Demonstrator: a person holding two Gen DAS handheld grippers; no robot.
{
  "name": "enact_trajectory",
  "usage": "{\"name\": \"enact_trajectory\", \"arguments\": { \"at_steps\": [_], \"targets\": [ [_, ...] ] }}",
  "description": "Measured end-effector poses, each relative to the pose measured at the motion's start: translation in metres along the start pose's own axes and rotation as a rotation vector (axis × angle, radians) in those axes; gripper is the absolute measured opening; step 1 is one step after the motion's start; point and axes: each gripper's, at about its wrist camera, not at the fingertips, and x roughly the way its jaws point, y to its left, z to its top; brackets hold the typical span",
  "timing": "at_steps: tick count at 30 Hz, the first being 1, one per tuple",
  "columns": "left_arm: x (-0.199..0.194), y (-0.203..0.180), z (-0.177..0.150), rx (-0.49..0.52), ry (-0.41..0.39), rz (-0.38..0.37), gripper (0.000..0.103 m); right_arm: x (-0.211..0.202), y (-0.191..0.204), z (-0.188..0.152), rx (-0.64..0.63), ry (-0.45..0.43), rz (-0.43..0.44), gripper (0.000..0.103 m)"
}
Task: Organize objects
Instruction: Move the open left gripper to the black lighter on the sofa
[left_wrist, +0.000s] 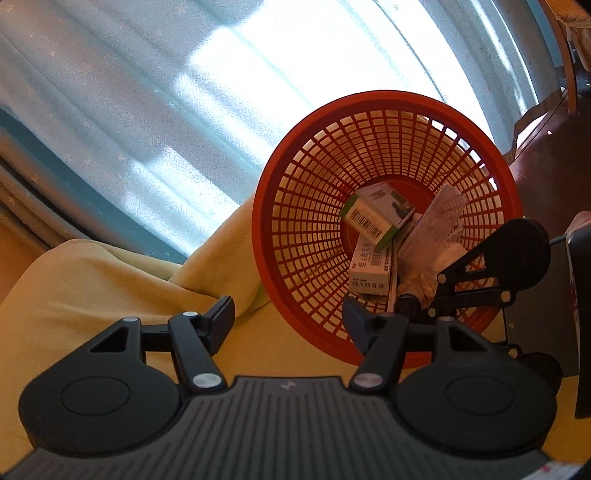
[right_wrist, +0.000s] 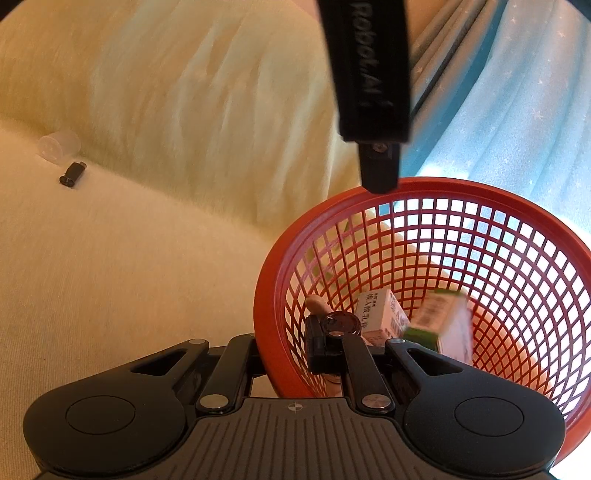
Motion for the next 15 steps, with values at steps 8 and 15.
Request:
{"name": "enact_trajectory", "arguments": {
  "at_steps": [8,15],
  "targets": [
    [-0.013,0.011,-0.027,-0.068,0.057,0.033,0.065,-0.007,-0.002,-0.003,-0.010,0.000,-0.002,0.007],
    [-0.025,0.026,-0.066,-0.206,0.142,0.083,0.073,-0.015,-0.001,-0.009,-0.013,-0.001,-0.002,0.007]
  ]
}}
